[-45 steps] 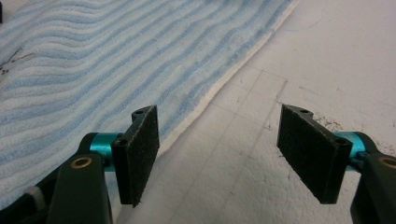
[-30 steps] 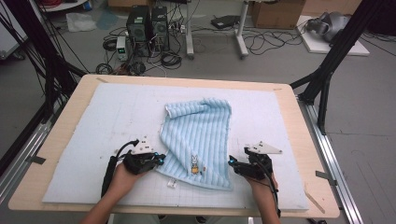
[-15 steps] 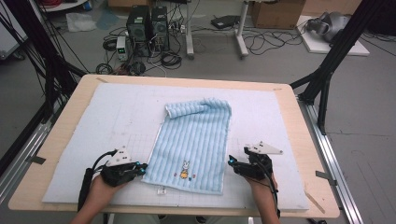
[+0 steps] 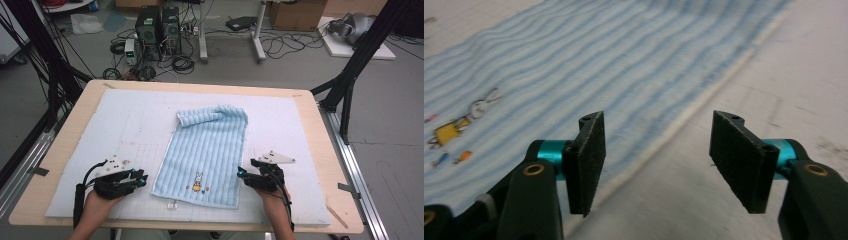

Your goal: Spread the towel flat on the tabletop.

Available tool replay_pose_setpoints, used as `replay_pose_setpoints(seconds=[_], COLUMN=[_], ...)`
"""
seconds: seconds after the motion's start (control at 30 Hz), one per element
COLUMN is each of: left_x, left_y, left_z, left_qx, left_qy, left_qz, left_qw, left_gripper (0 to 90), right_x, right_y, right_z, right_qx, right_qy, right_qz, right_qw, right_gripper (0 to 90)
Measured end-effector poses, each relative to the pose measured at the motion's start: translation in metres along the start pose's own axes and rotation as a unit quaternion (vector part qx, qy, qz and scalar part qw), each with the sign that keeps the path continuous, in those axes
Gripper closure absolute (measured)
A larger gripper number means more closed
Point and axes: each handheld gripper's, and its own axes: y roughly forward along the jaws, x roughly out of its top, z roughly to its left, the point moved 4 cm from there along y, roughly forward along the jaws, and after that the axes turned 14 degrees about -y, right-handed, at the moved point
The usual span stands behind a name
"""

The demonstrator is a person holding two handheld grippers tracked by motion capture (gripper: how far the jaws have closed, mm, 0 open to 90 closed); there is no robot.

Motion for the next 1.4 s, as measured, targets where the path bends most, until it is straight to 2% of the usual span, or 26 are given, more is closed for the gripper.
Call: replay_pose_setpoints(seconds=[0.03,0.1,0.17,0.23,0.37,0.4,0.47,0.5,0.53,0.57,0.6,0.63,0.67,0.7,0.73,0.77,0.87,0.97,1.13,1.4], left_x=[0.003,0.012,0.019,0.026,0.037,0.037,0.037,0.038,0.037,0.036,0.036,0.035,0.034,0.033,0.033,0.032,0.027,0.02,0.007,-0.009], left_y=[0.002,0.012,0.023,0.037,0.061,0.067,0.075,0.075,0.076,0.077,0.077,0.076,0.077,0.077,0.076,0.075,0.069,0.06,0.045,0.027], left_z=[0.0,-0.002,-0.004,-0.007,-0.008,-0.009,-0.01,-0.011,-0.014,-0.016,-0.017,-0.02,-0.022,-0.023,-0.023,-0.024,-0.027,-0.031,-0.043,-0.058], left_qx=[-0.001,-0.007,-0.007,-0.003,0.014,0.02,0.037,0.042,0.033,0.036,0.034,0.015,0.017,0.017,0.015,0.013,-0.004,-0.025,-0.052,-0.084], left_qy=[-0.005,-0.016,-0.018,-0.016,-0.016,-0.013,0.002,0.013,0.018,0.028,0.039,0.046,0.05,0.05,0.046,0.041,0.036,0.035,0.047,0.056], left_qz=[-0.003,-0.009,-0.008,-0.005,0.002,0.007,0.033,0.035,0.036,0.038,0.04,0.047,0.046,0.045,0.046,0.046,0.051,0.054,0.062,0.069], left_qw=[1.0,0.9998,0.9998,0.9999,0.9998,0.9997,0.9988,0.9984,0.9986,0.9983,0.9979,0.9978,0.9975,0.9976,0.9977,0.998,0.998,0.9976,0.9956,0.9925], left_gripper=[60.5,57.2,53.9,48.7,44.5,44.6,46.3,46.3,49.9,60.0,62.8,74.3,85.3,86.0,86.4,86.6,86.7,86.7,86.7,86.7], right_x=[0.002,0.003,0.001,0.0,0.0,0.0,0.0,0.0,0.0,0.0,0.0,0.0,0.0,0.0,0.0,0.0,-0.001,-0.003,-0.007,-0.015], right_y=[0.003,0.008,0.014,0.02,0.021,0.021,0.021,0.021,0.021,0.021,0.021,0.021,0.02,0.019,0.018,0.017,0.016,0.013,0.004,-0.013], right_z=[0.005,0.01,0.014,0.019,0.02,0.019,0.019,0.019,0.018,0.019,0.018,0.018,0.017,0.016,0.015,0.014,0.015,0.016,0.018,0.029], right_qx=[0.007,0.009,0.015,0.015,0.011,0.01,0.008,0.008,0.007,0.007,0.006,0.007,0.002,0.007,0.012,0.029,0.03,0.047,0.077,0.096], right_qy=[-0.01,-0.025,-0.027,-0.037,-0.042,-0.037,-0.034,-0.034,-0.036,-0.033,-0.032,-0.031,-0.036,-0.032,-0.022,-0.011,-0.013,-0.018,-0.016,-0.032], right_qz=[0.004,0.016,0.029,0.046,0.053,0.055,0.056,0.056,0.058,0.06,0.059,0.061,0.065,0.065,0.067,0.065,0.065,0.065,0.069,0.076], right_qw=[0.9999,0.9995,0.9991,0.9982,0.9976,0.9978,0.9978,0.9978,0.9977,0.9976,0.9977,0.9977,0.9972,0.9973,0.9975,0.9974,0.9973,0.9966,0.9945,0.992], right_gripper=[43.7,45.9,47.6,48.7,50.4,52.3,53.7,53.7,54.3,55.0,56.4,60.7,65.1,69.7,78.6,83.9,84.6,84.7,84.4,84.1])
